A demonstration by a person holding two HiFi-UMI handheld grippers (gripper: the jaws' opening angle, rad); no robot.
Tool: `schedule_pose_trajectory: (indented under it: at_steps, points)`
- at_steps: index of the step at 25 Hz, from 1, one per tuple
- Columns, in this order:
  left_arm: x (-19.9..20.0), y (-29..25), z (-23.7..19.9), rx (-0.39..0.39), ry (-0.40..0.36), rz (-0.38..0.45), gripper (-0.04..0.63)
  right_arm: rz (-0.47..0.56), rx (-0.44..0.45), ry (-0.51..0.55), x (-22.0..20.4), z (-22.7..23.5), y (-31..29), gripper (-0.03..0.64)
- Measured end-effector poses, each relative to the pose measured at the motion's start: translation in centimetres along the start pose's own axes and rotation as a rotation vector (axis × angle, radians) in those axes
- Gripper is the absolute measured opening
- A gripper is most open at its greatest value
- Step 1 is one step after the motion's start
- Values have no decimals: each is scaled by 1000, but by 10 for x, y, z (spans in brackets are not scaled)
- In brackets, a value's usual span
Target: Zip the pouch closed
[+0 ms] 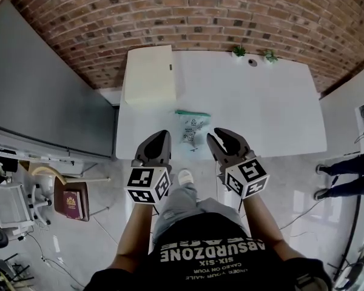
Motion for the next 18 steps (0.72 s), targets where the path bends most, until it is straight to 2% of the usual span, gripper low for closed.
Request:
schedule_pose_trajectory:
  at_steps: [5,10,14,18]
  points:
    - [5,-19,-17,-17,-20,-20,11,-26,7,22,6,13,-20,107]
    - [8,-38,-34,-44,-54,-46,143,-39,13,45,12,26,-43,123]
    - [5,-52,-44,-93,-103,-98,179,-62,32,67,17,34,-60,129]
    - [1,-64,-54,-130,-140,-136,187,-94,50,111,22,40,-74,129]
Point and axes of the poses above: the fingertips, and each gripper's own axes: y backward along the fingers, z to its right, x out of its top, the point moved 8 cm from there along y, backward along the fingers, and after that the axes turned 5 degrees about -y, right-handed, at the moved point
